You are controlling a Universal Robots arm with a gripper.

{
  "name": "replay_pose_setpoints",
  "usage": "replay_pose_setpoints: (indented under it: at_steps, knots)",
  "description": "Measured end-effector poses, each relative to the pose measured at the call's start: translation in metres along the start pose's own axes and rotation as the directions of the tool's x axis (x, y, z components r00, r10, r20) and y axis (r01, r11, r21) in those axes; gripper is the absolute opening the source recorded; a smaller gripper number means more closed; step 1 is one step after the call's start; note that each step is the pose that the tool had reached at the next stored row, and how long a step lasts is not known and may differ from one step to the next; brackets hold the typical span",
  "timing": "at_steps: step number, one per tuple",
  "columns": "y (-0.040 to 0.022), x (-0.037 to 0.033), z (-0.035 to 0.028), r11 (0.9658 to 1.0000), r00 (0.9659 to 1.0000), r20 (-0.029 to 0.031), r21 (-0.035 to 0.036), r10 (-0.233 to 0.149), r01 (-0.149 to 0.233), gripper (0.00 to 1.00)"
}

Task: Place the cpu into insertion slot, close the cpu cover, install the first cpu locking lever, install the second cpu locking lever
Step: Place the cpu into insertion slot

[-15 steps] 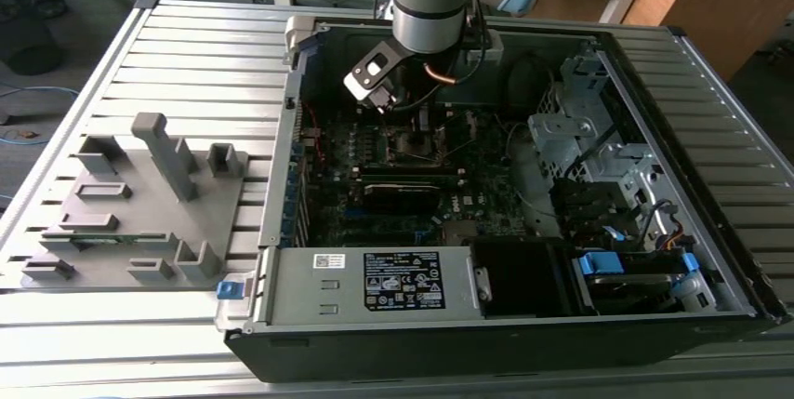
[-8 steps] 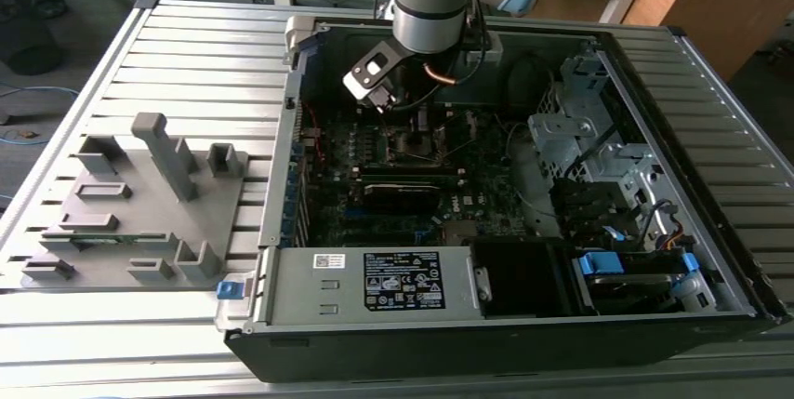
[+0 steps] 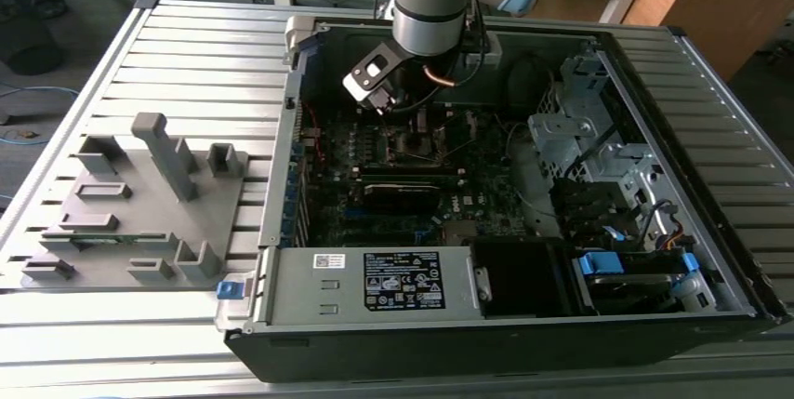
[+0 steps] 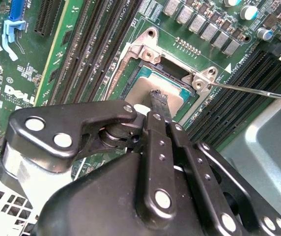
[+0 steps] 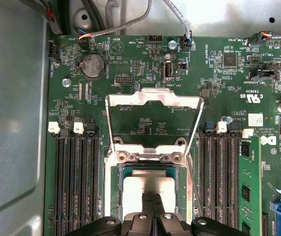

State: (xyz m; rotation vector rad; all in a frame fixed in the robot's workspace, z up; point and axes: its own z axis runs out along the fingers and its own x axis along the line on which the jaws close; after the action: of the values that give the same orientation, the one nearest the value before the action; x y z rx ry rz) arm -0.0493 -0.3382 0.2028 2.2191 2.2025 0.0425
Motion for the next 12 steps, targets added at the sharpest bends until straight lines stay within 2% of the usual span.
replay_pose_setpoints:
  at_steps: [12]
  knots:
    - [-0.0001,0.0,0.0035,1.0,1.0,0.0001,0.0001,0.0,0.0,0.11]
